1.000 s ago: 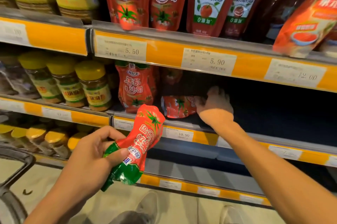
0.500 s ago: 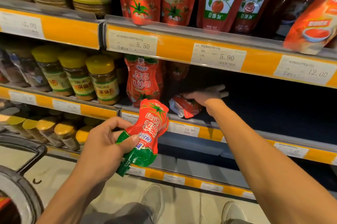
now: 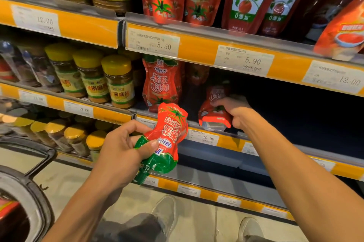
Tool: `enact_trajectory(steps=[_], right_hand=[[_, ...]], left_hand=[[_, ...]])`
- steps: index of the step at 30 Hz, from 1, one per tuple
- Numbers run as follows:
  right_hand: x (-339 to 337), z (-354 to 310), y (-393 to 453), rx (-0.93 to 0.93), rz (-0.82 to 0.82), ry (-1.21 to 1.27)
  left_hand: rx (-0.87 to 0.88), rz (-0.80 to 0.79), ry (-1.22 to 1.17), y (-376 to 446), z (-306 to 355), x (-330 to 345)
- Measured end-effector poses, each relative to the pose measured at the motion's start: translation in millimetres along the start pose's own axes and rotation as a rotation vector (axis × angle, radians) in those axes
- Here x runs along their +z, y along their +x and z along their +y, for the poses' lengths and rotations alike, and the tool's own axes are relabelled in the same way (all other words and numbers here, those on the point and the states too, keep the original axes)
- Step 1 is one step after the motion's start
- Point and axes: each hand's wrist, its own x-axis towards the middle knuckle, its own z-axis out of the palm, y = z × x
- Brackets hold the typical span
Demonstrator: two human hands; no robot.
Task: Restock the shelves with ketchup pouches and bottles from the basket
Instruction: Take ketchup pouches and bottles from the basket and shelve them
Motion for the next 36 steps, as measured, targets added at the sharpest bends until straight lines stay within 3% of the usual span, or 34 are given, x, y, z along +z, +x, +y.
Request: enact_trajectory(steps=[3,7,10,14,18,36], right_hand=[[2,-3,-2,-0.189,0.056,0.114],[6,-10,-4,-0.499,0.123,0.043],[7,-8,-4,-0.599,0.092,-0.005],[-1,2,-2,-0.603,0.020,-0.121],[-15,16,-3,-0.588,0.051,-0.254],[43,-18,48,-0.670,0.026,-0.233]], left_hand=[[0.010,0.007,-0.023,0,0,-1],[0.009,0.013,-0.022,1,-1,-2],[0.021,-0.004,-0.038,2,-2,-4],[0.056,-0.030,-0.069,2,-4,-8],[0.078,-0.020,-0.096,3,-5,-10],[0.066,0.016,-0.122,5,-8,-12]])
